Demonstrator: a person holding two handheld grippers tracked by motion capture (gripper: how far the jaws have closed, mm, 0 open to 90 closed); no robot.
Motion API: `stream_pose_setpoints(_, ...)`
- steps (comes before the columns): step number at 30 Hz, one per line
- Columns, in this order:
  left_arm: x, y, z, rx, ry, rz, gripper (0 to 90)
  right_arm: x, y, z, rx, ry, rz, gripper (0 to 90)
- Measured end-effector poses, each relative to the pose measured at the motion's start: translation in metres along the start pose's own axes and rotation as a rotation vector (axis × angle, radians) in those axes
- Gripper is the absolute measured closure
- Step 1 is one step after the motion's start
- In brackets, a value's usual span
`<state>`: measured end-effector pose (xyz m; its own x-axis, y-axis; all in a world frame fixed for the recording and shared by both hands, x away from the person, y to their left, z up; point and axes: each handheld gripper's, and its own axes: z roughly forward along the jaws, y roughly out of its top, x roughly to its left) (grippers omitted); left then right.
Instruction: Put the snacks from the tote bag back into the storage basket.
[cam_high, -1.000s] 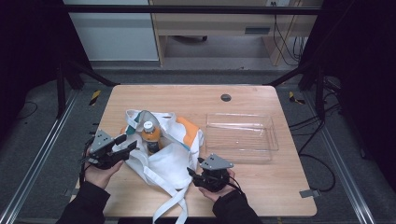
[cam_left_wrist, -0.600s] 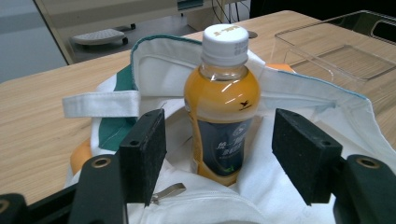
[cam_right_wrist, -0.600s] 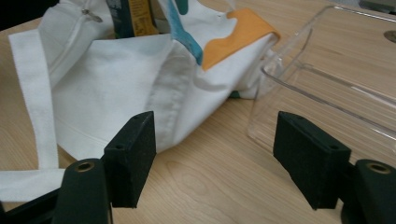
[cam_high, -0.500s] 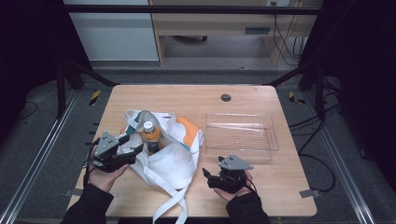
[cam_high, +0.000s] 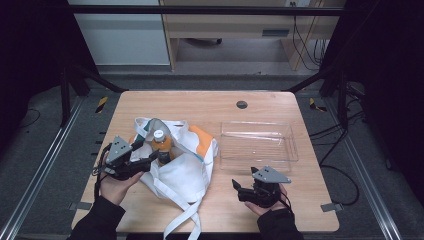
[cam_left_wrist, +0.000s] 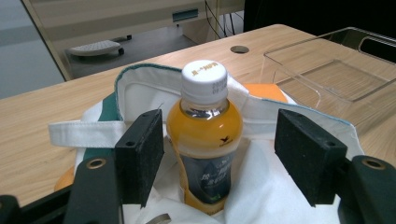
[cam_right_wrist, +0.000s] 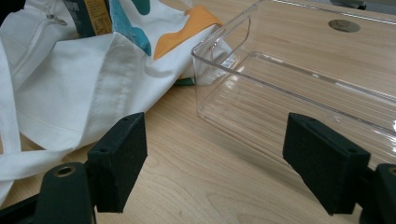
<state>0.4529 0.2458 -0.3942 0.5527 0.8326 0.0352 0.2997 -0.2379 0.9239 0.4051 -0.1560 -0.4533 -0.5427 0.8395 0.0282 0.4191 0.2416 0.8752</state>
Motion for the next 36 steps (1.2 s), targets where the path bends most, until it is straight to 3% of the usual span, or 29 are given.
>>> stream_pose_setpoints(17, 0.004, 0.015, 0.012, -0.023, 0.017, -0.014, 33.7, -0.016, -0.009, -0.019, -0.017, -0.003, 0.015, 21.3)
stream_pose_setpoints(28, -0.001, 0.014, 0.033, -0.012, 0.04, 0.005, 42.0, -0.025, -0.013, -0.028, -0.014, -0.017, 0.024, 21.3)
stream_pose_setpoints(36, 0.002, 0.01, 0.044, 0.004, 0.052, -0.002, 48.5, -0.03, -0.016, -0.029, -0.005, -0.025, 0.032, 21.4)
